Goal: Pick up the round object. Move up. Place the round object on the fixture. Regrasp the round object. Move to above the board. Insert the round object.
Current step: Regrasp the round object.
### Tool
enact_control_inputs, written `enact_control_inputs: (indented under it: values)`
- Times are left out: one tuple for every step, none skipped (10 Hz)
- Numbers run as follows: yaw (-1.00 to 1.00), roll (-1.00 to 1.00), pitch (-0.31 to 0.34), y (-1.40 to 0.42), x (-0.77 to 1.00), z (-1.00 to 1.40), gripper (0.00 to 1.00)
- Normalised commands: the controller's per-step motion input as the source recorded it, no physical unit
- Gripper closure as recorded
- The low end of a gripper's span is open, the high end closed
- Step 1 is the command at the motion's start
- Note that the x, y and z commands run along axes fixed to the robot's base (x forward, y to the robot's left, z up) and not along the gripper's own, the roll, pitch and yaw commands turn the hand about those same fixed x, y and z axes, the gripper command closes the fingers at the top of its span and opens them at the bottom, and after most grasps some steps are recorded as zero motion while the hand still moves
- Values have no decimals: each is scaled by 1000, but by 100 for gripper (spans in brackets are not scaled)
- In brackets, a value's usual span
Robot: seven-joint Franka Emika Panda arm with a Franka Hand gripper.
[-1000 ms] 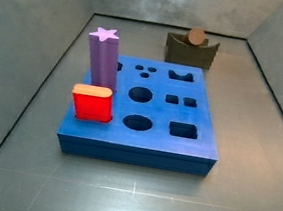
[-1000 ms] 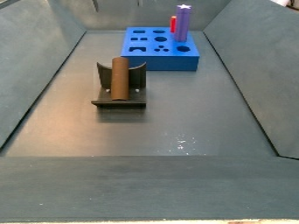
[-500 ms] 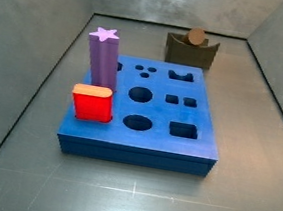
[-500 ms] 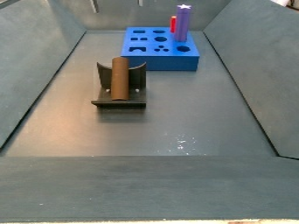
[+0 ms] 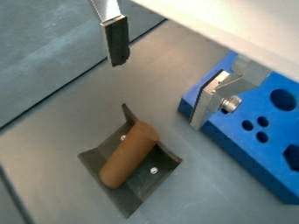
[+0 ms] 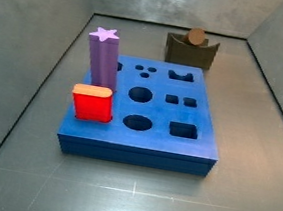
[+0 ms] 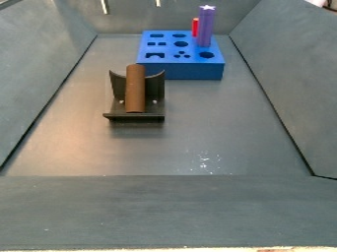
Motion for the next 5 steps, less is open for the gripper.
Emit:
enact_control_inputs:
  values:
    - [29, 1000, -46, -23, -13, 13, 0]
    - [29, 1000, -43, -24, -12, 12, 0]
    - [30, 1000, -41, -27, -9, 8, 0]
    - [30, 1000, -38, -24, -2, -2, 0]
    - [30, 1000, -32, -25, 5, -1, 0]
